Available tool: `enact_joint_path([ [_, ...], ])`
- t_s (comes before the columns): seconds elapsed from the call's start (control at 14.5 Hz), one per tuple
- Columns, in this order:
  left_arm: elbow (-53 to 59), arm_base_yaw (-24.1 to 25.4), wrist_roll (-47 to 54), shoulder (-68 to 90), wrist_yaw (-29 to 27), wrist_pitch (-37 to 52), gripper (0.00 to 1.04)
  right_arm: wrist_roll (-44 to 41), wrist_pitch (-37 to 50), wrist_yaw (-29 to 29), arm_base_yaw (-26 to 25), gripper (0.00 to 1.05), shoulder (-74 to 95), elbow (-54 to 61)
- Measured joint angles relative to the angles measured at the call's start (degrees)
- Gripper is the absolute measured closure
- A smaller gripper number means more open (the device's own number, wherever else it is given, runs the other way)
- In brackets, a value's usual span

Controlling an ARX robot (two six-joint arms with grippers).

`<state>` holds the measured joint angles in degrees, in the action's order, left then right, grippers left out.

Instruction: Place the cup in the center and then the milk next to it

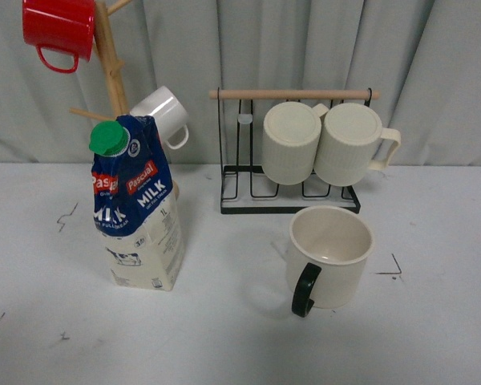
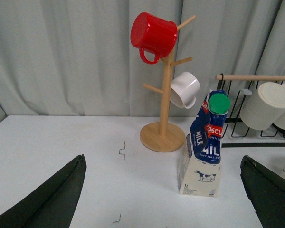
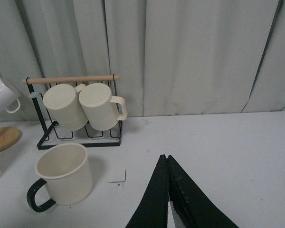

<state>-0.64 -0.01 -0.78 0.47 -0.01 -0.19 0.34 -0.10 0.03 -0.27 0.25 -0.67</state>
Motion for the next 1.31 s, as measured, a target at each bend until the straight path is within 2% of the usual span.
enact_joint_path([
  [0.07, 0.0, 0.0, 0.0, 0.0, 0.0, 0.0, 0.07, -0.1, -0.2, 0.0, 0.0, 0.96, 0.0, 0.0],
  [0.21, 0.0, 0.0, 0.0, 0.0, 0.0, -0.1, 0.07, -0.1, -0.1, 0.0, 0.0, 0.72, 0.0, 0.0],
  [0.28, -2.9, -0.8, 0.4, 4.0, -0.9, -8.9, 0.07, -0.1, -0.1, 0.0, 0.0, 0.59, 0.0, 0.0],
  [0.34, -5.3, -1.7, 0.6, 11.6, -0.5, -10.0, 0.07, -0.1, -0.1, 0.0, 0.0, 0.48, 0.0, 0.0],
  [0.41, -6.2, -3.0, 0.2, 18.4, 0.5, -5.4, 0.07, -0.1, -0.1, 0.0, 0.0, 0.36, 0.0, 0.0],
  [0.48, -8.1, -7.5, -1.0, 32.0, 1.2, 5.0, 0.07, -0.1, -0.1, 0.0, 0.0, 0.12, 0.0, 0.0],
  [0.55, -9.9, -10.7, -1.2, 41.1, 0.5, 12.3, 0.07, -0.1, -0.1, 0.0, 0.0, 0.05, 0.0, 0.0],
  [0.76, -16.4, -15.1, -2.6, 63.5, 0.5, 25.7, 0.07, -0.2, -0.1, 0.0, 0.0, 0.06, 0.0, 0.0],
  [1.03, -22.2, -16.3, -3.6, 80.2, -2.2, 33.6, 0.07, -0.2, -0.1, 0.0, 0.0, 0.06, 0.0, 0.0],
  [1.31, -29.2, -16.5, -4.0, 92.0, -4.3, 37.9, 0.07, -0.2, -0.1, 0.0, 0.0, 0.06, 0.0, 0.0],
])
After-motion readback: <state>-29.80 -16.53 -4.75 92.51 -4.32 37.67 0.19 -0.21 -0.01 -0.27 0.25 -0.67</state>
